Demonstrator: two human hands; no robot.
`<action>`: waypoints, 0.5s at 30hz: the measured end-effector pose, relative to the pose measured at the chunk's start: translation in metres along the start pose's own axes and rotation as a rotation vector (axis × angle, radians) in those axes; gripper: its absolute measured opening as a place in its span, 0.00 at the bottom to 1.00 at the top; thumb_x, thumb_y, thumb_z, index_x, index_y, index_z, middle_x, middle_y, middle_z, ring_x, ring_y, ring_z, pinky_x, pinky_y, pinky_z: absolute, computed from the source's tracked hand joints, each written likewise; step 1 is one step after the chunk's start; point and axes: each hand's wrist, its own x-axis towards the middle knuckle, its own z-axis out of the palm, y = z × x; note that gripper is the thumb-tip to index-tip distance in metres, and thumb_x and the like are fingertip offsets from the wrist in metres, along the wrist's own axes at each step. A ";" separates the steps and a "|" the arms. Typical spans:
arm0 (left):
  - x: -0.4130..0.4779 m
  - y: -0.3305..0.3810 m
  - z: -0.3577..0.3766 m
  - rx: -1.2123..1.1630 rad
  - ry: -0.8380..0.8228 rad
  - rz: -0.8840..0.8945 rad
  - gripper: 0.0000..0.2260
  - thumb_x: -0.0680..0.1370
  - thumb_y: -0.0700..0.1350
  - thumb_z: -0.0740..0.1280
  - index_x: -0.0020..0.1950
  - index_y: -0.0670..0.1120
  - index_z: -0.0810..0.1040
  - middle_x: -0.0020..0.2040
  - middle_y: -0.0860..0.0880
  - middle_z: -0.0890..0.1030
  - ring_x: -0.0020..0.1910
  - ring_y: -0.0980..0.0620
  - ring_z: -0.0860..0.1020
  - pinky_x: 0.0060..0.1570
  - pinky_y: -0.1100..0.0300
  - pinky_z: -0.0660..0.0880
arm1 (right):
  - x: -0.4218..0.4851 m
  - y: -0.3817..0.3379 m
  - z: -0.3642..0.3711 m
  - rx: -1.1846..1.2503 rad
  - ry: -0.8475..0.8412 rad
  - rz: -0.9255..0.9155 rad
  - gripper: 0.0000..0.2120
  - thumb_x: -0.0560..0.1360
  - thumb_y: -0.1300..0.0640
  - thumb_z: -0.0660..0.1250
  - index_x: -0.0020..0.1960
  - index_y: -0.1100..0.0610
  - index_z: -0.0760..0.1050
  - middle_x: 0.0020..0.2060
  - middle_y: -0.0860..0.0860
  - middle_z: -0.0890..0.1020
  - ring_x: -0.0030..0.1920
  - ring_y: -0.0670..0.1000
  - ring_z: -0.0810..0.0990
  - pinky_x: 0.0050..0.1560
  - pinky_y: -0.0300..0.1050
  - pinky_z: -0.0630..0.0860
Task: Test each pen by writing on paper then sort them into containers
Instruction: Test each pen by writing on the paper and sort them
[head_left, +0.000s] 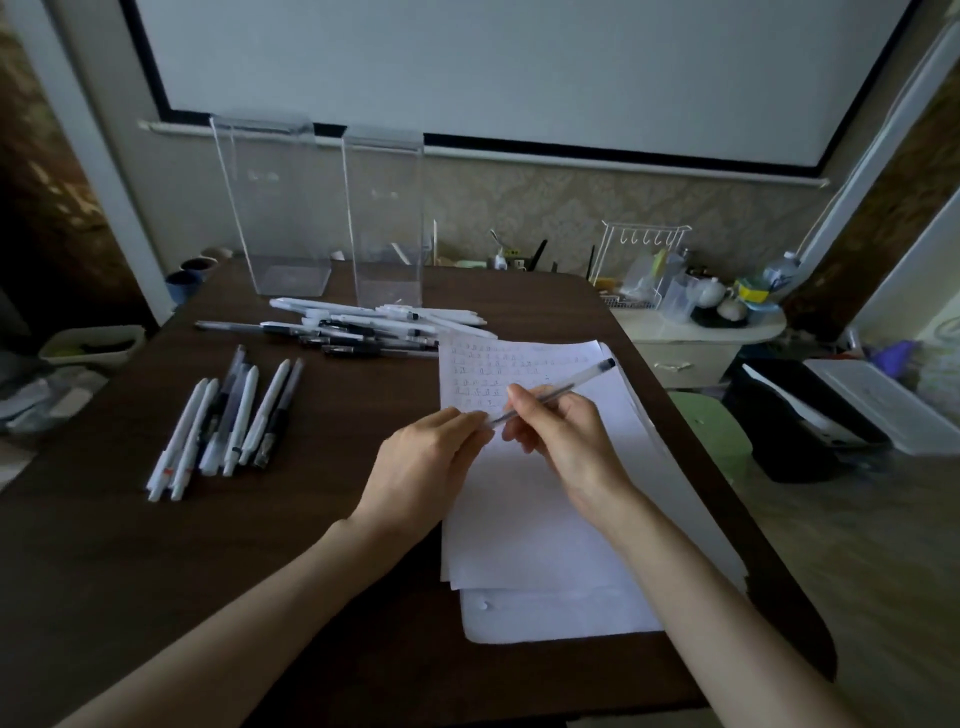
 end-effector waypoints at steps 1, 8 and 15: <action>-0.002 -0.005 -0.007 0.040 0.016 -0.041 0.11 0.78 0.48 0.62 0.52 0.45 0.81 0.38 0.50 0.78 0.32 0.51 0.76 0.26 0.57 0.72 | 0.004 -0.001 0.007 -0.033 -0.007 0.020 0.13 0.77 0.54 0.65 0.39 0.62 0.77 0.29 0.51 0.81 0.30 0.45 0.75 0.33 0.36 0.71; -0.029 -0.061 -0.086 0.346 0.122 -0.390 0.05 0.77 0.43 0.65 0.41 0.47 0.79 0.37 0.51 0.78 0.36 0.52 0.76 0.35 0.57 0.74 | 0.058 -0.009 0.059 -0.385 -0.037 -0.059 0.15 0.78 0.48 0.61 0.51 0.60 0.75 0.38 0.50 0.81 0.39 0.42 0.78 0.43 0.37 0.72; -0.044 -0.069 -0.092 0.611 0.006 -0.551 0.08 0.72 0.51 0.68 0.41 0.47 0.79 0.46 0.47 0.76 0.46 0.48 0.74 0.44 0.54 0.69 | 0.107 0.013 0.098 -0.897 -0.065 -0.316 0.05 0.76 0.62 0.63 0.47 0.60 0.77 0.46 0.54 0.79 0.50 0.53 0.76 0.52 0.49 0.76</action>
